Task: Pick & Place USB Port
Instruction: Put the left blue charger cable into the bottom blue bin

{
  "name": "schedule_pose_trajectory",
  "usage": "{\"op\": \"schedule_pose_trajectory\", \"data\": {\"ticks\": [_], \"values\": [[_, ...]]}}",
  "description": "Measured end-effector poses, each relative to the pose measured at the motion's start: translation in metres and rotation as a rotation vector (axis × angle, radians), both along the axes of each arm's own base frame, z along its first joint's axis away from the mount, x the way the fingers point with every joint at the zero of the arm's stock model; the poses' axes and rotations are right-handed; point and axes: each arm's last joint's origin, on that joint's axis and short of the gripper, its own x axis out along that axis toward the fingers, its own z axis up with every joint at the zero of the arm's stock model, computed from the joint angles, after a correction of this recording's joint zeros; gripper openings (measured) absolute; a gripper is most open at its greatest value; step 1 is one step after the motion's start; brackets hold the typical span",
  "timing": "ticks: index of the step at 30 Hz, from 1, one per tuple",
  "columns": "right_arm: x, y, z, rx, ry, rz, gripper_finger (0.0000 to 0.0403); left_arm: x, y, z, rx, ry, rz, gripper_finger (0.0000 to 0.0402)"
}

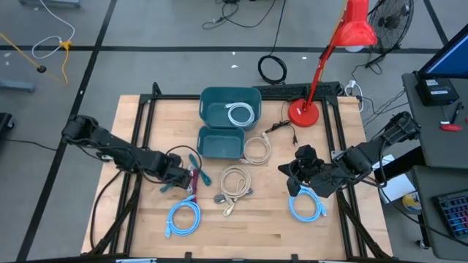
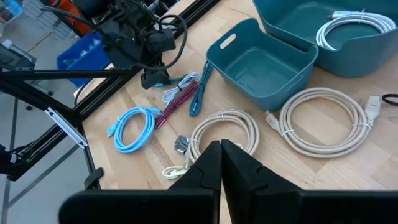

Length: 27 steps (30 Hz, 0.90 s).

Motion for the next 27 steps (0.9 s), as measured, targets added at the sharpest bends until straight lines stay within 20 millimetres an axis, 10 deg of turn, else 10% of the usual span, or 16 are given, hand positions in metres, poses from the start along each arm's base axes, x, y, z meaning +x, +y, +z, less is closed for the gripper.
{"op": "schedule_pose_trajectory", "data": {"ticks": [10, 19, 27], "values": [[-0.001, -0.001, 0.001, -0.013, 0.0, 0.014, 0.0, 0.005, -0.001, 0.012, -0.055, 0.025, -0.053, 0.0006], [-0.003, -0.002, 0.003, -0.02, -0.005, 0.016, 0.0, 0.031, 0.011, 0.089, 0.145, -0.047, -0.18, 0.0002], [-0.001, -0.003, 0.005, -0.036, -0.032, 0.008, 0.0, 0.06, 0.064, 0.15, 0.328, -0.183, -0.326, 0.0001]]}}
